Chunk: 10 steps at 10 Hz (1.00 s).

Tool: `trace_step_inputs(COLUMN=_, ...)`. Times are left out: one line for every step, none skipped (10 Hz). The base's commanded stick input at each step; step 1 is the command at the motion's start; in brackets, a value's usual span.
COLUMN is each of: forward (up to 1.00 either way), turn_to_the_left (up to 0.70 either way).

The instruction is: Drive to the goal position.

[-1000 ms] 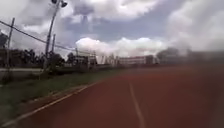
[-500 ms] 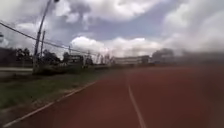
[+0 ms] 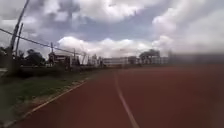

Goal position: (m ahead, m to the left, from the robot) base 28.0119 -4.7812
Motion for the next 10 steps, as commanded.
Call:
trace_step_inputs(forward=1.0, turn_to_the_left=0.0)
trace_step_inputs(forward=1.0, turn_to_the_left=0.0)
trace_step_inputs(forward=1.0, turn_to_the_left=0.0)
trace_step_inputs(forward=1.0, turn_to_the_left=0.0)
trace_step_inputs(forward=1.0, turn_to_the_left=0.0)
trace_step_inputs(forward=1.0, turn_to_the_left=0.0)
trace_step_inputs(forward=1.0, turn_to_the_left=0.0)
trace_step_inputs(forward=1.0, turn_to_the_left=0.0)
trace_step_inputs(forward=1.0, turn_to_the_left=0.0)
trace_step_inputs(forward=1.0, turn_to_the_left=0.0)
